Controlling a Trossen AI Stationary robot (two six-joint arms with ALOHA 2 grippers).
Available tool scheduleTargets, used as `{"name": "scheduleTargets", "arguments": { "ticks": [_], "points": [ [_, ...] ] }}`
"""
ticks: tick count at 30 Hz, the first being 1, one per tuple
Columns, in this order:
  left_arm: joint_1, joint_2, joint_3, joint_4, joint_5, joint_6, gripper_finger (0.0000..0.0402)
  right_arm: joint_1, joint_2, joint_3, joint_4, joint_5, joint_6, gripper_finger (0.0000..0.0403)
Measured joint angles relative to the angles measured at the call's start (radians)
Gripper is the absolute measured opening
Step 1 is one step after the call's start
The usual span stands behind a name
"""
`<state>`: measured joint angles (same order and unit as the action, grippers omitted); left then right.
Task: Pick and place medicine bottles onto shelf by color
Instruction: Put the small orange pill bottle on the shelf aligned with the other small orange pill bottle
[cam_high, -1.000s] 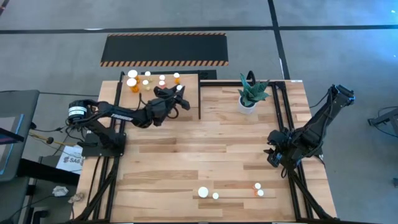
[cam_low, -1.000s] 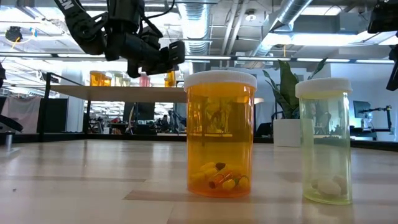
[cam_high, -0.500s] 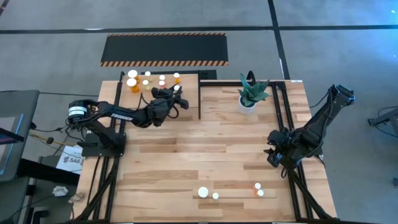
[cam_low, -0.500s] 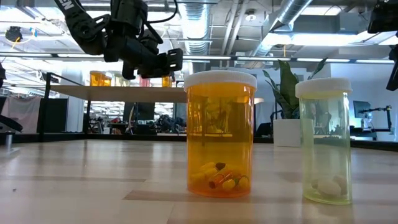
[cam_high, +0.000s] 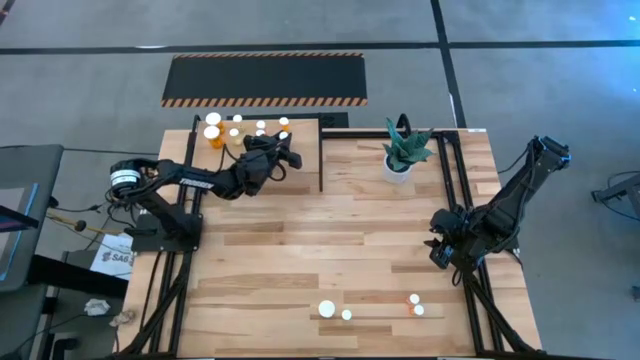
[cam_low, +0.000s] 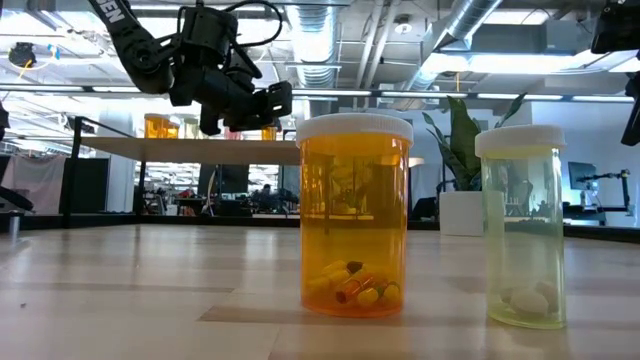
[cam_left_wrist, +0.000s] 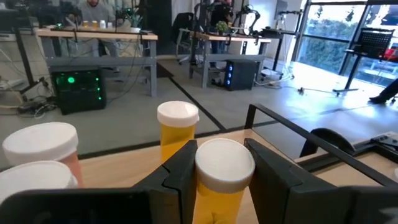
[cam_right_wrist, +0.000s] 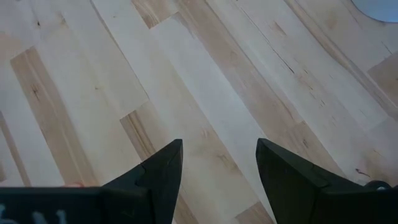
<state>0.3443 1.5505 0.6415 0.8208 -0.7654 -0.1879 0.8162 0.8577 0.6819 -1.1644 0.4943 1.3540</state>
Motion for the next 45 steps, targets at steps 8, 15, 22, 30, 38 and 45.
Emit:
{"name": "scheduleTargets", "arguments": {
  "ticks": [8, 15, 22, 30, 38, 45],
  "points": [
    [0.002, 0.005, 0.001, -0.001, -0.007, 0.000, 0.0100, 0.000, 0.000, 0.000, 0.000, 0.000, 0.000, 0.0226],
    [0.019, 0.005, 0.002, -0.013, -0.009, 0.000, 0.0100, 0.000, 0.000, 0.000, 0.000, 0.000, 0.000, 0.0226],
    [0.036, 0.005, 0.002, -0.016, -0.009, 0.000, 0.0101, 0.000, 0.000, 0.000, 0.000, 0.000, 0.000, 0.0226],
    [0.037, 0.005, 0.002, -0.017, 0.012, 0.000, 0.0101, 0.000, 0.000, 0.000, 0.000, 0.000, 0.000, 0.0226],
    [0.037, 0.006, 0.001, -0.018, 0.022, -0.008, 0.0101, 0.000, 0.000, 0.000, 0.000, 0.000, 0.000, 0.0226],
    [0.037, 0.006, 0.001, -0.018, 0.026, -0.009, 0.0101, 0.000, 0.000, 0.000, 0.000, 0.000, 0.000, 0.0226]
  ]
}}
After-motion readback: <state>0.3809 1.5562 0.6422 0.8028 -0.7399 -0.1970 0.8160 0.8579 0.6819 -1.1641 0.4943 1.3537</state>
